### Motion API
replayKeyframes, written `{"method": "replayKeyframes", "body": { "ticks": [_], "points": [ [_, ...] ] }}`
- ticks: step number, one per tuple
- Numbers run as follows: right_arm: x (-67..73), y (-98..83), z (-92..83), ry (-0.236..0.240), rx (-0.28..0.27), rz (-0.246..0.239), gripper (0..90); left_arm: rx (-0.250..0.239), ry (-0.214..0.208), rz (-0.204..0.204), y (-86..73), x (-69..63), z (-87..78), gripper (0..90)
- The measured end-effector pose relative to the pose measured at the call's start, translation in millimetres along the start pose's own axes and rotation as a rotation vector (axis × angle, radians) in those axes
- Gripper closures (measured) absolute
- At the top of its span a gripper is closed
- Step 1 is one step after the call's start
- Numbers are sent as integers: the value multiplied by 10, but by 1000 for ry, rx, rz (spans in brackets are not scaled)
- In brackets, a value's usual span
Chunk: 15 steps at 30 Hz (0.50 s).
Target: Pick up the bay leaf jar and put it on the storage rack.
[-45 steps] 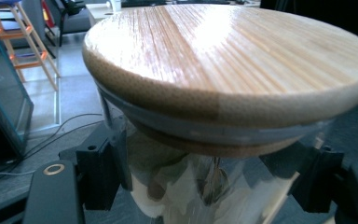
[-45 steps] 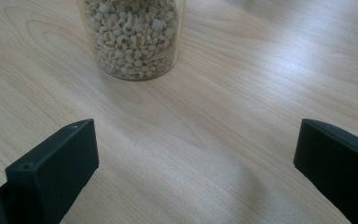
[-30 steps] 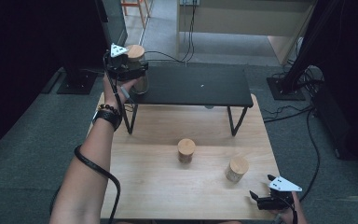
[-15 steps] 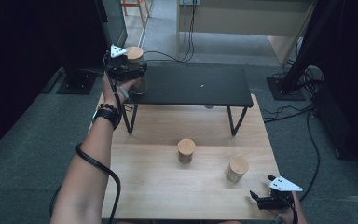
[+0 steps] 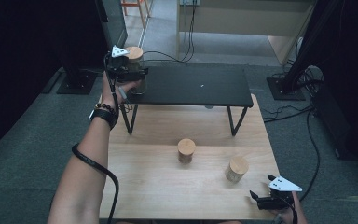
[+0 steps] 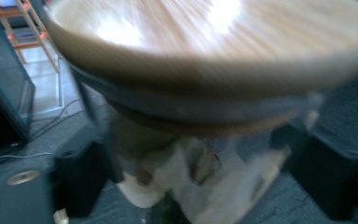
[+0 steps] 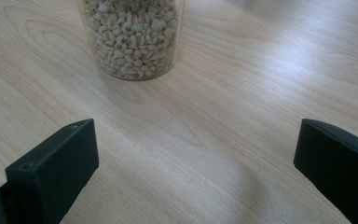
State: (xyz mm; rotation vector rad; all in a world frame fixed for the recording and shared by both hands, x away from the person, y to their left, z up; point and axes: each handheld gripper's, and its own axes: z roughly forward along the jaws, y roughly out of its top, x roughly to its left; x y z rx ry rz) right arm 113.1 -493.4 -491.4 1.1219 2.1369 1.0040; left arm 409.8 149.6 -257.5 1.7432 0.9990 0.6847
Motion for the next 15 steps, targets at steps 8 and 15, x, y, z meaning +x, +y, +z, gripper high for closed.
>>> {"method": "replayKeyframes", "body": {
  "ticks": [8,15],
  "points": [
    [-7,-5,-3,1,-2,2,0,-43,-3,-78,-116,46,-65,121],
    [-5,-2,-1,2,-1,0,0,-40,-12,-59,-139,67,-147,121]
  ]
}}
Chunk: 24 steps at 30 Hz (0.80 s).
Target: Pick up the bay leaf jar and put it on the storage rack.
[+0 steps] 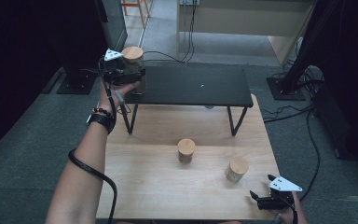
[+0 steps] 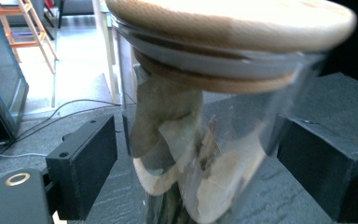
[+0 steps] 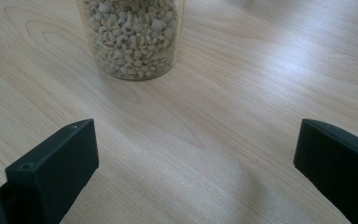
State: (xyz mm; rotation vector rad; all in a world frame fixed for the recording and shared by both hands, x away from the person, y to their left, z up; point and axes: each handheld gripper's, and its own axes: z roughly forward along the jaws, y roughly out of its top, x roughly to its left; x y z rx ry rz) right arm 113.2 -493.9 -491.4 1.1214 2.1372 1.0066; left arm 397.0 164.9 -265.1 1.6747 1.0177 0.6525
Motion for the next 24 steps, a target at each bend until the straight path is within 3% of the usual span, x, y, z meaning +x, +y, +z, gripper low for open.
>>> {"method": "replayKeyframes", "body": {
  "ticks": [2,24],
  "points": [
    [1,-3,-1,0,-2,-2,0,6,-16,8,-9,23,-24,121],
    [10,5,2,-3,3,-2,0,-16,-26,24,-216,85,-352,121]
  ]
}}
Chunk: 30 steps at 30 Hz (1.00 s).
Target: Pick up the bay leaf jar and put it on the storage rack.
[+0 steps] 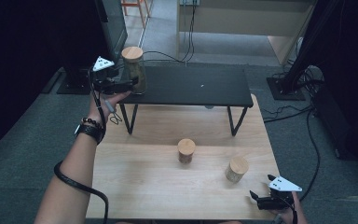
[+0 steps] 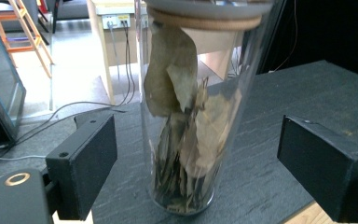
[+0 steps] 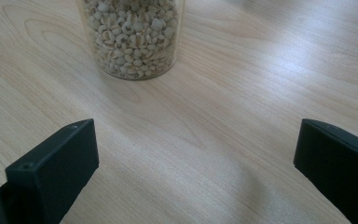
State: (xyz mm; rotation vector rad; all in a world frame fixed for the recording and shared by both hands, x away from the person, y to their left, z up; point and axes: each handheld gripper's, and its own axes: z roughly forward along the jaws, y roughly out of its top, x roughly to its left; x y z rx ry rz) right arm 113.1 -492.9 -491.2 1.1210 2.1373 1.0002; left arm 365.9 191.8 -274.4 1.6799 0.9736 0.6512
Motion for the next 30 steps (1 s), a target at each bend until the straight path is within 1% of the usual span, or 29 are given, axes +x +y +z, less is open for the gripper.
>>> {"method": "replayKeyframes", "body": {
  "ticks": [4,10,17,22,30],
  "points": [
    [2,0,0,-1,0,0,0,-6,-3,5,-63,0,-59,121],
    [0,1,1,1,0,-2,0,-18,1,1,-158,8,-148,121],
    [3,3,2,0,2,-3,0,-24,6,19,-247,-19,-237,121],
    [3,5,2,0,3,-3,0,-16,2,39,-298,-38,-282,121],
    [5,5,2,-2,3,-3,0,-37,-6,41,-431,-22,-393,121]
  ]
}}
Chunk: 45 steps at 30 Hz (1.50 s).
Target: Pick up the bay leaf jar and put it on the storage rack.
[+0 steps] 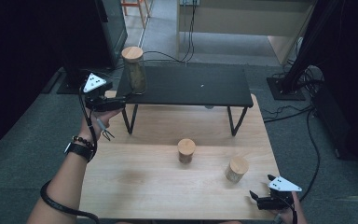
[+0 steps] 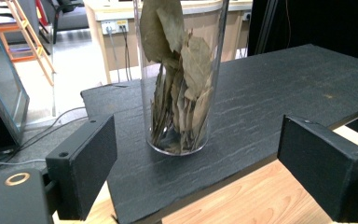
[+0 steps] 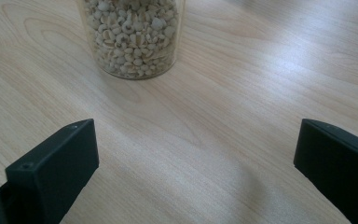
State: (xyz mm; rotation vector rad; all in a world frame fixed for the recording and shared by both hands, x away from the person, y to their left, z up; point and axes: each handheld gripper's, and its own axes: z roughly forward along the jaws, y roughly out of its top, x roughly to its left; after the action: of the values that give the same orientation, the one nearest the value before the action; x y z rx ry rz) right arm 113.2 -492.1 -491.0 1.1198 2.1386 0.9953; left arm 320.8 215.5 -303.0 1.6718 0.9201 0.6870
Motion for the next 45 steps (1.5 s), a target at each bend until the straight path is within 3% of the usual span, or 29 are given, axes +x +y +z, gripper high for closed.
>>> {"method": "replayKeyframes", "body": {
  "ticks": [24,45],
  "points": [
    [7,10,4,-2,5,-2,0,-6,-23,10,-380,17,-290,121],
    [19,15,7,-7,8,-3,0,5,-6,9,-838,18,-559,121]
  ]
}}
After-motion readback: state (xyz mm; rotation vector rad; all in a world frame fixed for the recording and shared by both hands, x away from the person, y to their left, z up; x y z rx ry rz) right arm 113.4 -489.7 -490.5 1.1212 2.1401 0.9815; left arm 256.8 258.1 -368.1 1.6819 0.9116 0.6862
